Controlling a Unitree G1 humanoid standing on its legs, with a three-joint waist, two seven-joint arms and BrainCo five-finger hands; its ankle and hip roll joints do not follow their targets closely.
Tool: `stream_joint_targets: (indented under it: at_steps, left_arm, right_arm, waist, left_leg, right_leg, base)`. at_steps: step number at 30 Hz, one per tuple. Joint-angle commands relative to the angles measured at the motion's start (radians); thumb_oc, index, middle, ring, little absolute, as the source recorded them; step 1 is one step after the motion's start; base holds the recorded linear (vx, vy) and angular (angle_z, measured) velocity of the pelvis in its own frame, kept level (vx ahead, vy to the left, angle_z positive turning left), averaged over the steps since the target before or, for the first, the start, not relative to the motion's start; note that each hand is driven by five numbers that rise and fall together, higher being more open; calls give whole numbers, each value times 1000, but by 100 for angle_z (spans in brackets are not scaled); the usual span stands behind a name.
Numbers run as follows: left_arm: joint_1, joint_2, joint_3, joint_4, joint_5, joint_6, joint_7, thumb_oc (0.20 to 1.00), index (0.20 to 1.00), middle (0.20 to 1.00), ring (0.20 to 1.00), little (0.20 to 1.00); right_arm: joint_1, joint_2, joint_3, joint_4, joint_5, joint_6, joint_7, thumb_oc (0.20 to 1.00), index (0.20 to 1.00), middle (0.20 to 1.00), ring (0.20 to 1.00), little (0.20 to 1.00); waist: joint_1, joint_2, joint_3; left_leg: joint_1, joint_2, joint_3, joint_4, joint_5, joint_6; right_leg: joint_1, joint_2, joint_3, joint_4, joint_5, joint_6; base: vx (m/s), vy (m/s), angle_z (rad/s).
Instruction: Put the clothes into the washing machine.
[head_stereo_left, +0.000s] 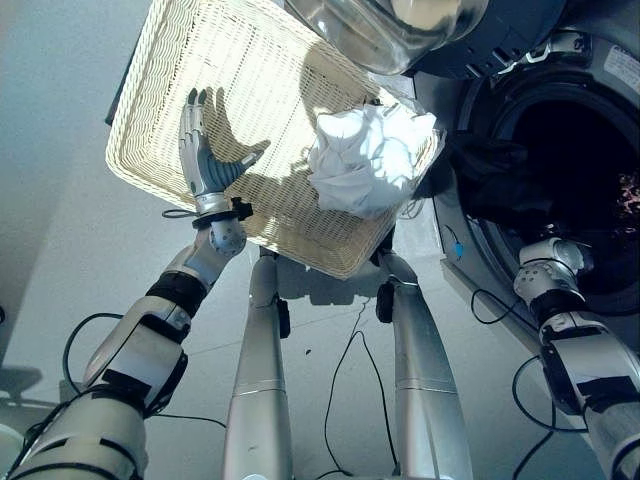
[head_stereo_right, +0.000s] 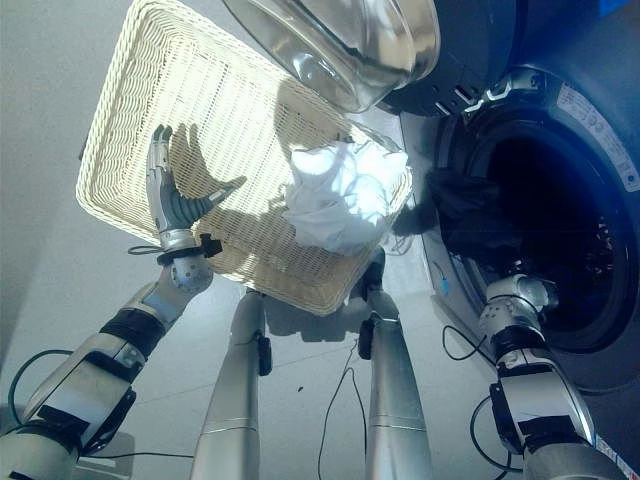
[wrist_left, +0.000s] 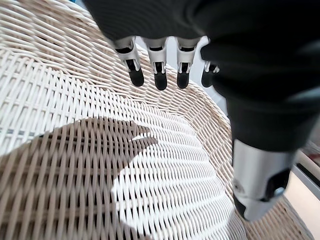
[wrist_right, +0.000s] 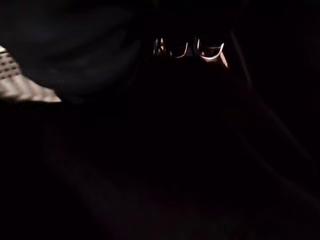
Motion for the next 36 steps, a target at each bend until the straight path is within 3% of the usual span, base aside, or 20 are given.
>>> stream_joint_targets:
  at_steps: [1, 3, 5, 7, 8, 12, 17, 18, 19, 20, 21, 22, 24, 25, 27, 34, 36]
  left_arm:
    - [-24, 10, -6, -15, -13, -37, 6, 1000, 1000, 1000, 1000, 1000]
    - [-19, 26, -18, -23, -17, -35, 3, 1000, 1000, 1000, 1000, 1000]
    - [12, 55, -31, -56, -3, -32, 3, 1000, 1000, 1000, 1000, 1000]
    - [20, 62, -30, -62, 1, -33, 3, 1000, 1000, 1000, 1000, 1000]
    - [55, 90, -25, -97, 4, -43, -8, 1000, 1000, 1000, 1000, 1000]
    - [77, 120, -17, -108, -7, -65, -34, 1000, 1000, 1000, 1000, 1000]
    - [39, 141, -23, -81, -51, -90, -98, 1000, 1000, 1000, 1000, 1000]
    - [29, 135, -33, -75, -60, -105, -137, 1000, 1000, 1000, 1000, 1000]
    - [25, 135, -36, -75, -59, -106, -141, 1000, 1000, 1000, 1000, 1000]
    - [16, 134, -46, -77, -53, -102, -149, 1000, 1000, 1000, 1000, 1000]
    - [9, 134, -54, -79, -53, -99, -153, 1000, 1000, 1000, 1000, 1000]
    - [-3, 131, -71, -90, -62, -85, -153, 1000, 1000, 1000, 1000, 1000]
    - [-10, 132, -74, -91, -71, -81, -158, 1000, 1000, 1000, 1000, 1000]
    - [-24, 126, -82, -86, -98, -74, -163, 1000, 1000, 1000, 1000, 1000]
    - [-37, 119, -82, -84, -110, -66, -170, 1000, 1000, 1000, 1000, 1000]
    - [-53, 78, -53, -81, -159, -53, -156, 1000, 1000, 1000, 1000, 1000]
    - [-44, 69, -38, -87, -159, -54, -149, 1000, 1000, 1000, 1000, 1000]
  right_arm:
    - [15, -160, 2, 40, 122, -21, -4, 200, 200, 200, 200, 200]
    - [-17, -205, 8, 44, 142, -33, -26, 200, 200, 200, 200, 200]
    - [-60, -289, 19, 39, 156, -100, -71, 200, 200, 200, 200, 200]
    - [-66, -302, 22, 33, 154, -114, -80, 200, 200, 200, 200, 200]
    - [-76, -370, 10, -11, 106, -145, -124, 200, 200, 200, 200, 200]
    - [-80, -446, -4, -41, 32, -118, -167, 200, 200, 200, 200, 200]
    - [-115, -491, 24, 23, 41, 7, -93, 200, 200, 200, 200, 200]
    - [-127, -478, 54, 52, -1, 75, -66, 395, 395, 395, 395, 395]
    - [-132, -478, 63, 55, -4, 85, -62, 555, 555, 555, 555, 555]
    - [-144, -475, 87, 59, -10, 120, -41, 909, 909, 909, 909, 909]
    - [-155, -470, 106, 64, -33, 154, -37, 1000, 1000, 1000, 1000, 1000]
    - [-169, -453, 142, 67, -125, 210, -4, 1000, 1000, 1000, 1000, 1000]
    - [-175, -445, 158, 64, -144, 226, -2, 1000, 1000, 1000, 1000, 1000]
    - [-184, -415, 193, 57, -284, 263, 8, 1000, 1000, 1000, 1000, 1000]
    - [-196, -390, 211, 50, -301, 268, -2, 1000, 1000, 1000, 1000, 1000]
    - [-147, -273, 278, -128, -739, 309, -67, 1000, 1000, 1000, 1000, 1000]
    - [-110, -246, 285, -210, -790, 334, -96, 1000, 1000, 1000, 1000, 1000]
  waist:
    - [3, -2, -19]
    - [7, -7, -19]
    - [12, -21, -19]
    - [12, -24, -19]
    - [7, -37, -19]
    - [2, -52, -19]
    - [2, -59, -19]
    - [8, -55, -19]
    - [9, -54, -19]
    - [11, -52, -19]
    - [13, -49, -19]
    - [18, -42, -19]
    - [19, -40, -19]
    - [23, -33, -19]
    - [23, -29, -19]
    - [12, -9, -19]
    - [6, -8, -19]
  left_leg:
    - [-27, -89, 30, 120, -110, 50]
    - [-27, -89, 22, 125, -115, 49]
    - [-27, -87, 8, 129, -122, 50]
    - [-26, -88, 6, 129, -123, 50]
    - [-18, -83, 1, 121, -126, 49]
    - [1, -75, 1, 107, -127, 49]
    - [-5, -84, -3, 113, -117, 56]
    - [6, -83, -5, 115, -127, 56]
    - [6, -85, -6, 115, -127, 56]
    - [5, -88, -7, 115, -126, 58]
    - [3, -90, -7, 115, -126, 58]
    - [-1, -96, -9, 115, -124, 61]
    - [-2, -99, -10, 116, -124, 62]
    - [-3, -102, -7, 119, -123, 65]
    - [-6, -103, -5, 121, -125, 65]
    - [-21, -105, 18, 120, -123, 67]
    - [-20, -105, 25, 114, -122, 67]
  right_leg:
    - [83, 62, -57, -277, 232, 81]
    - [87, 62, -61, -280, 233, 83]
    - [94, 63, -70, -285, 237, 85]
    - [96, 63, -72, -287, 238, 86]
    - [106, 65, -74, -298, 240, 88]
    - [125, 66, -76, -307, 238, 89]
    - [120, 60, -81, -301, 243, 84]
    - [131, 60, -83, -298, 234, 85]
    - [131, 59, -84, -299, 234, 85]
    - [130, 58, -85, -301, 236, 84]
    - [128, 57, -86, -301, 237, 84]
    - [125, 54, -88, -301, 238, 84]
    - [124, 53, -88, -301, 239, 84]
    - [121, 51, -90, -297, 239, 83]
    - [118, 50, -91, -295, 236, 83]
    - [94, 46, -83, -284, 228, 84]
    - [90, 47, -80, -284, 224, 84]
  base:
    - [2, -71, 0]
    - [-1, -86, 0]
    - [-1, -124, 1]
    - [-4, -59, 0]
    - [-10, -44, 0]
    - [-4, -6, -5]
    - [0, 0, 0]
    - [0, 0, 0]
    - [0, 0, 0]
    - [0, 0, 0]
    - [0, 0, 0]
    - [0, 0, 0]
    - [4, 3, 2]
    - [7, 7, 4]
    - [4, 14, 6]
    - [-16, 42, 4]
    - [-22, 55, 2]
